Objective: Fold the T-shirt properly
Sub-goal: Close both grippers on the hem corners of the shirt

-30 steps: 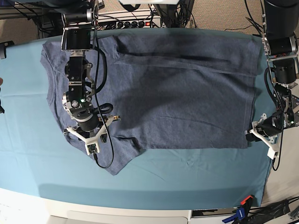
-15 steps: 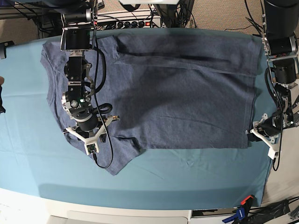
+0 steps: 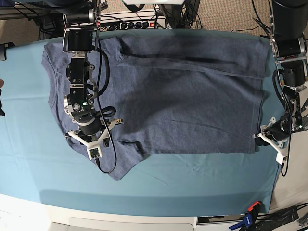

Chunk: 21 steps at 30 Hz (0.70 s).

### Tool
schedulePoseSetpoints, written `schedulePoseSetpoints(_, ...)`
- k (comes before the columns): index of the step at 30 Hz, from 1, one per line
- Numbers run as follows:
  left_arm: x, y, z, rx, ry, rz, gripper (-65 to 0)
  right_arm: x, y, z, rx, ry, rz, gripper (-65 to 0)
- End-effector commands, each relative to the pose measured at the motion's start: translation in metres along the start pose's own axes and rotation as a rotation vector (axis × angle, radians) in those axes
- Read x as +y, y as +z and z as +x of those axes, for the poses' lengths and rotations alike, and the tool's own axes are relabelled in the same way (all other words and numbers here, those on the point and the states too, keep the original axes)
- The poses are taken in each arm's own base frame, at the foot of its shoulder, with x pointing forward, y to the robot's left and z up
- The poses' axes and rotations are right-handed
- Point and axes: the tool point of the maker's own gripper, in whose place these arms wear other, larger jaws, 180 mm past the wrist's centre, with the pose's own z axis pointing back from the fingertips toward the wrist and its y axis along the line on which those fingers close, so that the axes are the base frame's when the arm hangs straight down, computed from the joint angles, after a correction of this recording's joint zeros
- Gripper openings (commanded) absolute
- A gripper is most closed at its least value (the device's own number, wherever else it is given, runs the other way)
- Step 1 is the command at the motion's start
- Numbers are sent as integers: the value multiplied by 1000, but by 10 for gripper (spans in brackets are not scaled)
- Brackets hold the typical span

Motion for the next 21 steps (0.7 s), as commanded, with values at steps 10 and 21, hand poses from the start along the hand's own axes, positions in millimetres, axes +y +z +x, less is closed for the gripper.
schedulePoseSetpoints(10,3,11,40,-104,29,10,-437,-8,2,21,-59,-1,-18,-461)
schedulePoseSetpoints(21,23,18,53,-142,82,62,-437,-8,2,21,-56,-1,-17,-461)
